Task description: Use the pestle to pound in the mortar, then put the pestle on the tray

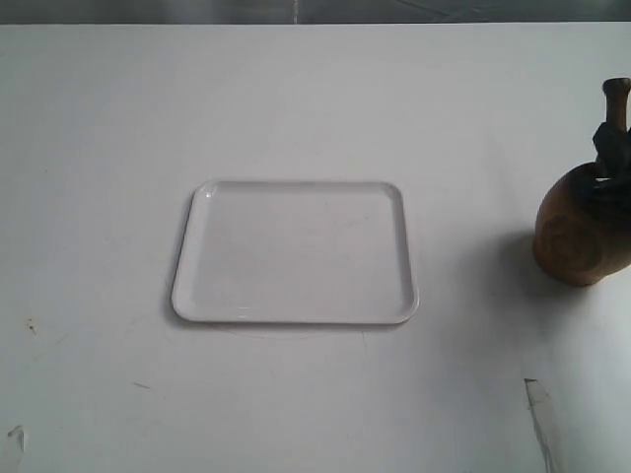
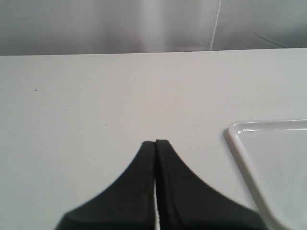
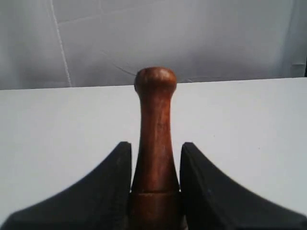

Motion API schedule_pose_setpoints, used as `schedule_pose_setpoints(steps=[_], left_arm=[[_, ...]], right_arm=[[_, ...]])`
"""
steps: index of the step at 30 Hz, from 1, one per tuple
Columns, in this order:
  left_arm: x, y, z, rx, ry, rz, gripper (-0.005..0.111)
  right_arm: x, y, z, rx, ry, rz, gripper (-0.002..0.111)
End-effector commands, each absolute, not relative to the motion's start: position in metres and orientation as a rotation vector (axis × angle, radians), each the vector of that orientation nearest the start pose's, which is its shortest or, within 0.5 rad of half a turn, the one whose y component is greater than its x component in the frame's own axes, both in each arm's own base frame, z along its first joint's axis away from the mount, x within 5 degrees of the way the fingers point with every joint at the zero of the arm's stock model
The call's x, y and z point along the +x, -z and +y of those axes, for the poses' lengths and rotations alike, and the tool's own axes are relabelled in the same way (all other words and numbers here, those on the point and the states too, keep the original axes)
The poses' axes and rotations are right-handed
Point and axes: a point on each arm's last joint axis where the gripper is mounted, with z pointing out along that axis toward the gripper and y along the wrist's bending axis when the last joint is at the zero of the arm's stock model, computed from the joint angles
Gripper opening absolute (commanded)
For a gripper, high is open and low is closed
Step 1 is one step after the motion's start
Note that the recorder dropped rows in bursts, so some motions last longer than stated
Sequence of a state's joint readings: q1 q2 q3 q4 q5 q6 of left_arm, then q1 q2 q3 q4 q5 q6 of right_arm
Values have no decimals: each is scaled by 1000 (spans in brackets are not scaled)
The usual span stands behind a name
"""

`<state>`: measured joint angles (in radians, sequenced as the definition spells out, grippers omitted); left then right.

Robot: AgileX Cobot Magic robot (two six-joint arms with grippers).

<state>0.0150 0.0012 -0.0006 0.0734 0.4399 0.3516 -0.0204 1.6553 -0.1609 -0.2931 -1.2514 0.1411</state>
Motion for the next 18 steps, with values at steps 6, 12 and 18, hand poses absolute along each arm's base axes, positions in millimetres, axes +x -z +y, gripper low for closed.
schedule_pose_setpoints(steps=[6,12,18], left_arm=[[51,-174,3,361,-302,1897,0],[51,-174,3,361,-302,1897,0],[51,-174,3,361,-302,1897,0]], right_arm=[[173,-239,40,-327,-425,1292,0],[180,-285,65,-660,-606,1355,0],[197,-310,92,-923,-711,1463,0]])
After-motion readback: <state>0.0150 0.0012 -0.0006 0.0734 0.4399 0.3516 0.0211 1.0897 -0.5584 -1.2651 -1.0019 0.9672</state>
